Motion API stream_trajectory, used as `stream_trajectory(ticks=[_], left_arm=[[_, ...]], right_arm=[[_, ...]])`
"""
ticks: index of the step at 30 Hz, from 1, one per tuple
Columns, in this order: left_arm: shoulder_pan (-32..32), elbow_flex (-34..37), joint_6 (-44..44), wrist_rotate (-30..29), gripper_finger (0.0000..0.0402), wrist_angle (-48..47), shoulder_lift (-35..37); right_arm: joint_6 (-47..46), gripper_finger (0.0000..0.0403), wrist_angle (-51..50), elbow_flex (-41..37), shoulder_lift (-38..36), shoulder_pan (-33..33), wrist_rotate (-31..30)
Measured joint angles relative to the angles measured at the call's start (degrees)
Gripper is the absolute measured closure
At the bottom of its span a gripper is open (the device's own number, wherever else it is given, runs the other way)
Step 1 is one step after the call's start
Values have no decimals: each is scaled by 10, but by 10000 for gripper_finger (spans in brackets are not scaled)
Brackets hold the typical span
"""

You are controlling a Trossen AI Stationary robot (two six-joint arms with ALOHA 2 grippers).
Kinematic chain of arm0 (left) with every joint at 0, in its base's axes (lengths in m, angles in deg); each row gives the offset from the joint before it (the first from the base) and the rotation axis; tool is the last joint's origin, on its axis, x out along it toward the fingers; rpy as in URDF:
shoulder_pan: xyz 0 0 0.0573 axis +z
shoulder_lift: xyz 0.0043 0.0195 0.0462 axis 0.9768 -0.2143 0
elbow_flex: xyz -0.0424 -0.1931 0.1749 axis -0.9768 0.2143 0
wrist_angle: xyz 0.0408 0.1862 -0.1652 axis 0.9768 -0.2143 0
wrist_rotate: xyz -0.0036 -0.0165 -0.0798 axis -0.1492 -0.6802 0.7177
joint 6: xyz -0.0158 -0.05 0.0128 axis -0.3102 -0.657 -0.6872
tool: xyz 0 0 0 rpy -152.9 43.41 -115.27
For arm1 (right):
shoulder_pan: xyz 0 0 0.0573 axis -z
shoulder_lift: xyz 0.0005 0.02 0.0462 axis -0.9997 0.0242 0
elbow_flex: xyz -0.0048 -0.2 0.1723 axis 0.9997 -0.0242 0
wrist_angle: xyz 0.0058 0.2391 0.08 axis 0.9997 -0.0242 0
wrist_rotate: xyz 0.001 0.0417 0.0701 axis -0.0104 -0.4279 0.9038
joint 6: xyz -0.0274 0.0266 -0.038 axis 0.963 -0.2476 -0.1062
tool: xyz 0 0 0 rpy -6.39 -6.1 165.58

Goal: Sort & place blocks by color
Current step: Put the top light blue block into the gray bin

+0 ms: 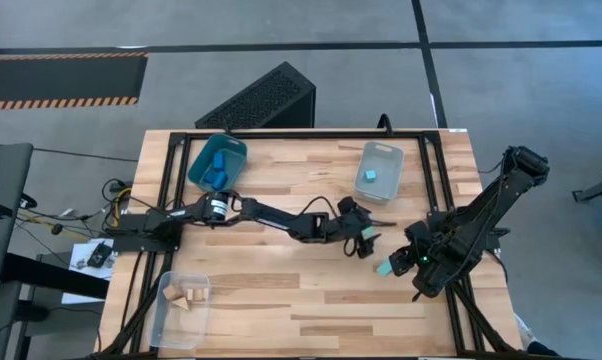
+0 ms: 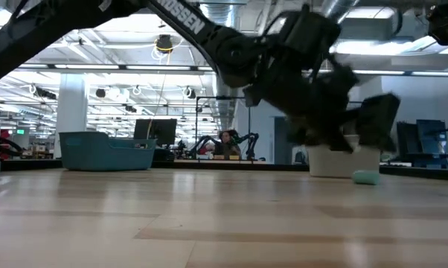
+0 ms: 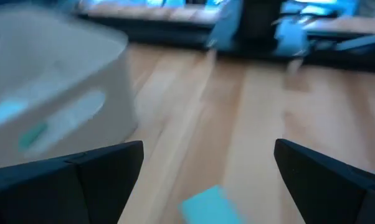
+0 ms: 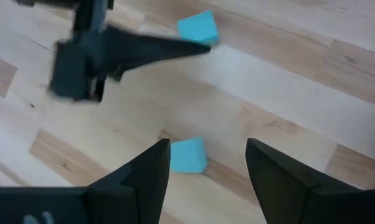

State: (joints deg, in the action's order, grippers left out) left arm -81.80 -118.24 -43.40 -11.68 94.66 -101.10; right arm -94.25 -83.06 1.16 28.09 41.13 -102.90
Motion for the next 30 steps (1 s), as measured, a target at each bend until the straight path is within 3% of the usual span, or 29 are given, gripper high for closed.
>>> stream_trajectory(ticks=[5,15,30], left_arm=[[18,5,-67,36,46,-53,-13],[22,2,-69,62,52,-57,-19],[21,1,-82,73,139,-70,-27]], right_arm=[[0,171,-1,0,0,0,0],[0,171,-3,0,0,0,-3],[-1,171,-5,0,0,0,-11]])
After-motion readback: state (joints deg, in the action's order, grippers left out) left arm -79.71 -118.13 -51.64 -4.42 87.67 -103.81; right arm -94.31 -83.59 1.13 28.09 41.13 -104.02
